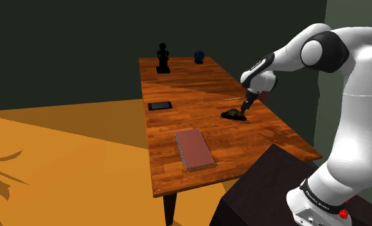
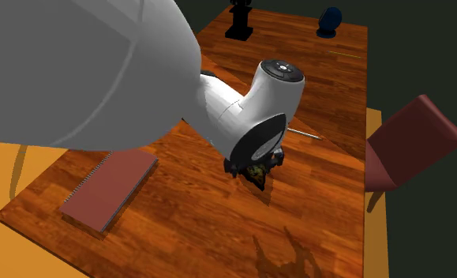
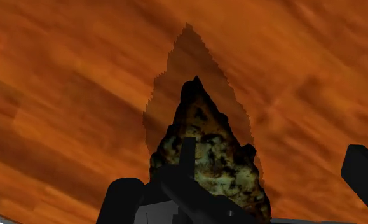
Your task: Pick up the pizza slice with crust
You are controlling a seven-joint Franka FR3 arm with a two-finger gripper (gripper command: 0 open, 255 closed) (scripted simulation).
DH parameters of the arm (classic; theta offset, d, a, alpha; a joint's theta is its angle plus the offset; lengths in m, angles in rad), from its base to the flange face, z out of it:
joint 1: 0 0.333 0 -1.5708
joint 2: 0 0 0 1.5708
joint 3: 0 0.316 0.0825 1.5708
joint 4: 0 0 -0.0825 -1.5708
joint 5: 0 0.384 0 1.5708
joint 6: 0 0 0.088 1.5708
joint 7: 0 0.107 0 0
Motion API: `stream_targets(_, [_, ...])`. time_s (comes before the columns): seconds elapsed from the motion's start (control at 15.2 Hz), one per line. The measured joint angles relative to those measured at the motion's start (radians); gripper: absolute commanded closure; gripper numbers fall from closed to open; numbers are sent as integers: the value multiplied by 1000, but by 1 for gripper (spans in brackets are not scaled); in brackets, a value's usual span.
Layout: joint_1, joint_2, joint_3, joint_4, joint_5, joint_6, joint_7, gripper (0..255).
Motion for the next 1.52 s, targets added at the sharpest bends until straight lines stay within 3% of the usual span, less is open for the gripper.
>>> stream_targets(0.33, [-76,172,48,155,56,9,-67,0])
stream_targets(0.79, [-101,258,81,196,88,54,-92,0])
stream_targets(0.86, [-103,263,82,199,90,57,-93,255])
stream_targets(1.52, [-105,269,84,203,92,60,-95,255])
